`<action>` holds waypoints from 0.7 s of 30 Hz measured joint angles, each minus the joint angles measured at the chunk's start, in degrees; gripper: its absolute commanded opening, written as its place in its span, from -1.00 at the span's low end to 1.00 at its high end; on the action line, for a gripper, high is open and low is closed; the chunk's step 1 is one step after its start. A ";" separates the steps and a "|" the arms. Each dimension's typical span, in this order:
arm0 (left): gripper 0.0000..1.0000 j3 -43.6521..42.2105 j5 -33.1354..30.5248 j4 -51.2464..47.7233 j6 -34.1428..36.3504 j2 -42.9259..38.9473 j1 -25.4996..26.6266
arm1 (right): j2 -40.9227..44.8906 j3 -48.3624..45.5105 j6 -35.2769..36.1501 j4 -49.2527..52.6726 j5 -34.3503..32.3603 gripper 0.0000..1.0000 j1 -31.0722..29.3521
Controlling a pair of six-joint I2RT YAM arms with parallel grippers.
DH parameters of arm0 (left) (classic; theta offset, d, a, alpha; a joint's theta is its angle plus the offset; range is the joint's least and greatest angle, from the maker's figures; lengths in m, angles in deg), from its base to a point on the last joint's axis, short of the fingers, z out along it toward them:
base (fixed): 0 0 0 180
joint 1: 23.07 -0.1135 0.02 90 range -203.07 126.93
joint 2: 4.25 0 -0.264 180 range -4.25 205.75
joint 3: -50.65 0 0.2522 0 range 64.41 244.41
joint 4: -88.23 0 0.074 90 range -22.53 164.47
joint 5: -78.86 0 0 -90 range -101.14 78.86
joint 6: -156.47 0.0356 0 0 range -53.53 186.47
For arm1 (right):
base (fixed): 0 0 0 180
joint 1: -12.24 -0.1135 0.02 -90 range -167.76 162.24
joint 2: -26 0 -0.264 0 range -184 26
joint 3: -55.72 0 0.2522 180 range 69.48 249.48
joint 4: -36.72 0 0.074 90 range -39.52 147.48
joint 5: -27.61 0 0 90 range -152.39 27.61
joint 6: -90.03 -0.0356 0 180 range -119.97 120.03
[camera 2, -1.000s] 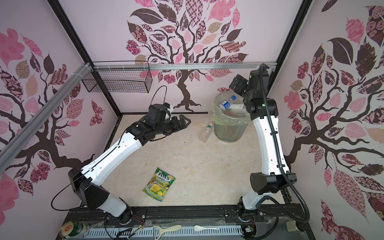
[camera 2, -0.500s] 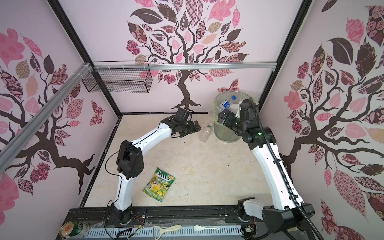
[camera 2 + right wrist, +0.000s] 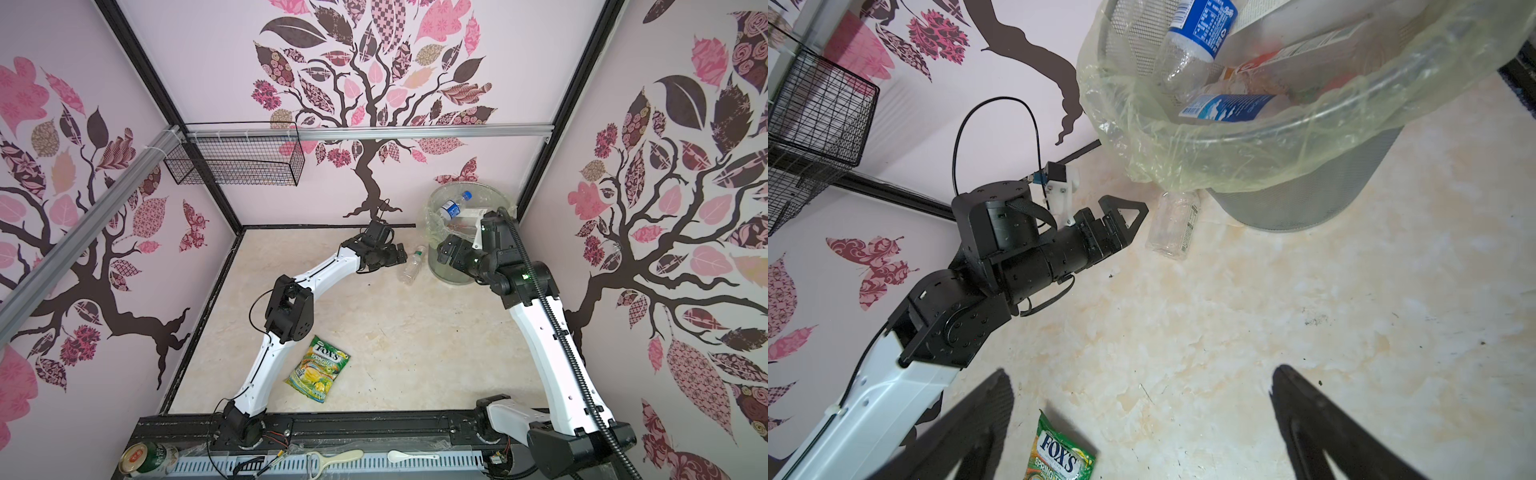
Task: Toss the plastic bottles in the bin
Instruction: 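Move the left gripper toward the small green-capped bottle while the right withdraws, then close the left gripper around the small green-labelled bottle beside the bin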
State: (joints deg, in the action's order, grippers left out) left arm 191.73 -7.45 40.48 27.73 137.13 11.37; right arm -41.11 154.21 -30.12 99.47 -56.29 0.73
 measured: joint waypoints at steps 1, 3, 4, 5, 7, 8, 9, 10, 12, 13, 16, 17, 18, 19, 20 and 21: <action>0.97 0.02 -0.09 -0.04 0.37 0.13 0.11 | 0.13 0.00 0.22 0.28 -0.11 0.99 0.00; 0.96 0.22 -0.48 -0.09 1.16 0.46 0.39 | 0.44 0.00 0.61 0.94 -0.37 0.99 0.00; 0.96 0.44 -0.63 -0.11 1.36 0.70 0.52 | 0.55 0.00 0.66 1.18 -0.42 0.99 0.00; 0.97 0.61 -0.70 0.04 1.51 1.01 0.70 | 0.63 0.00 0.74 1.46 -0.52 0.99 0.00; 0.97 0.94 -0.70 0.11 1.73 1.77 0.94 | 0.76 0.00 0.81 1.92 -0.55 0.99 0.00; 0.97 1.36 -0.66 0.11 1.75 2.32 1.05 | 0.83 0.00 0.81 2.16 -0.55 0.99 0.00; 0.96 2.03 -0.63 0.02 1.77 2.91 1.18 | 0.87 0.00 0.81 2.36 -0.57 0.99 0.00; 0.96 2.75 -0.63 0.00 1.77 3.50 1.29 | 0.96 -0.02 0.79 2.45 -0.59 0.99 0.00; 0.97 3.85 -0.63 0.02 1.75 4.22 1.60 | 1.09 -0.04 0.79 2.62 -0.61 0.99 0.00; 0.96 4.07 -0.61 0.17 1.75 4.31 1.79 | 1.18 -0.04 0.79 2.69 -0.63 0.99 0.00; 0.96 4.81 -0.61 0.76 1.75 4.44 2.69 | 1.51 -0.04 0.79 2.97 -0.79 0.99 0.00; 0.96 5.01 -0.63 0.98 1.73 4.44 3.08 | 1.66 -0.04 0.81 3.21 -0.92 0.99 0.00; 0.96 5.25 -0.63 1.14 1.70 4.50 3.48 | 1.86 -0.04 0.81 3.37 -0.98 0.99 0.00; 0.96 5.46 -0.63 1.20 1.66 4.68 3.85 | 2.08 -0.04 0.83 3.52 -1.09 0.99 0.00; 0.96 5.66 -0.76 1.25 1.66 4.90 4.26 | 2.34 -0.04 0.87 3.69 -1.27 0.99 0.00; 0.97 5.73 -1.11 1.20 1.66 5.14 4.68 | 2.64 -0.04 0.92 3.91 -1.44 0.99 0.00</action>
State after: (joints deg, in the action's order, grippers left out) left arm 197.46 -8.57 41.68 29.39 142.27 16.05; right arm -38.47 154.16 -29.20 103.39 -57.73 0.73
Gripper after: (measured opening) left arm 0.983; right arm 0.995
